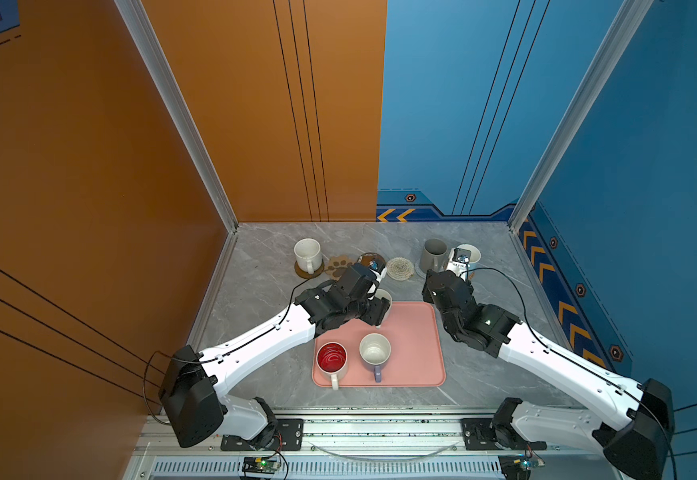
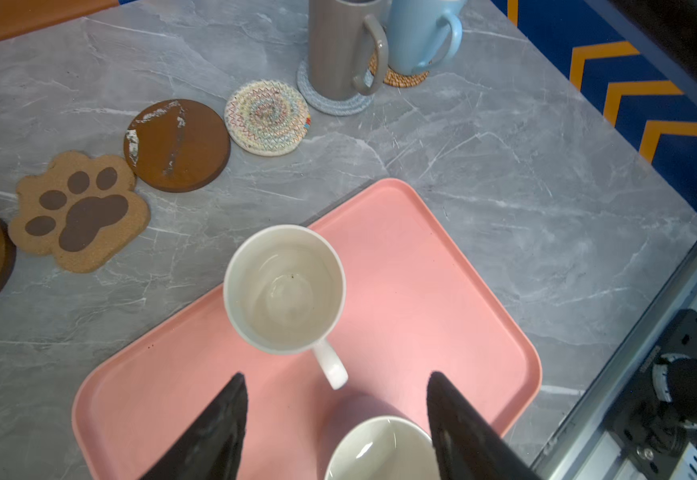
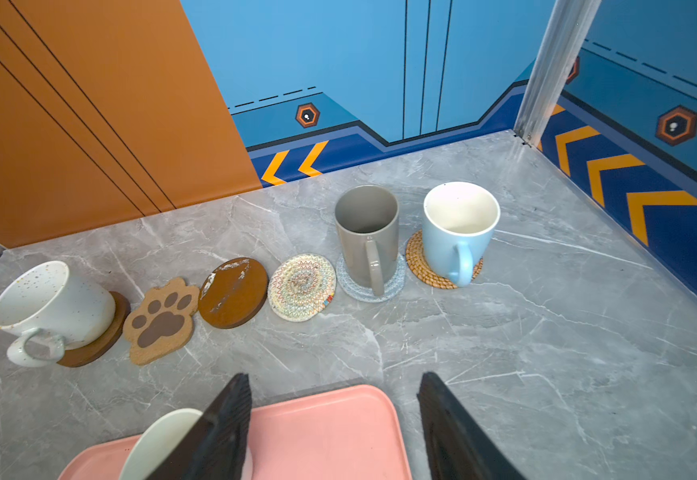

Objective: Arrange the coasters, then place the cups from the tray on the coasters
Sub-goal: 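Lower the left gripper into the plain white mug and grip its rim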

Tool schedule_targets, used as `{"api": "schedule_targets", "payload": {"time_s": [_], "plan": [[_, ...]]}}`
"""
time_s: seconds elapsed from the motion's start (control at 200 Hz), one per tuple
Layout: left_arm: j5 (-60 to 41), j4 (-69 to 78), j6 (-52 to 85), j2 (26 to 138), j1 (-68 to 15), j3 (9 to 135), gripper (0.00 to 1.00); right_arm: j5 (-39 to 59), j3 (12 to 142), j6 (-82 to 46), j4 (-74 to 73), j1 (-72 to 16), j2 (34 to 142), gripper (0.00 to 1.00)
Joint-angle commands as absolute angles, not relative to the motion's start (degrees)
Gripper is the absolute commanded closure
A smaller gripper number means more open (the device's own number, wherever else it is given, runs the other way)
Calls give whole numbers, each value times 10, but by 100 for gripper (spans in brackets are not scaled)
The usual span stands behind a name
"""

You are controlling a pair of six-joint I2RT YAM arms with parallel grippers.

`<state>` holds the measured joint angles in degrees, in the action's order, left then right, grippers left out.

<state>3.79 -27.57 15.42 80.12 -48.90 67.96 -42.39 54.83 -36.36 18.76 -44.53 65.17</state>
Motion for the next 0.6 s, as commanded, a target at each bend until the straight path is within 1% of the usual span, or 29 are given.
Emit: {"api": "schedule_targets", "payload": {"time_s": [0.0,0.15,0.225,0.24,0.27,0.596], "plan": [[78,-344,172,811,-508,704,29,-450,517,-383,180,-435,613,37],[88,-370,209,832,-522,707,28,-448,473,-394,173,-414,559,37],[87,-375,222,842,-523,705,28,-429,454,-400,163,-406,541,36],[86,-375,225,844,-523,705,28,-423,451,-402,162,-388,539,36],[86,-375,231,849,-523,704,28,-413,447,-405,161,-381,535,36],[88,-374,248,898,-521,709,29,-392,440,-411,153,-366,541,35]]}}
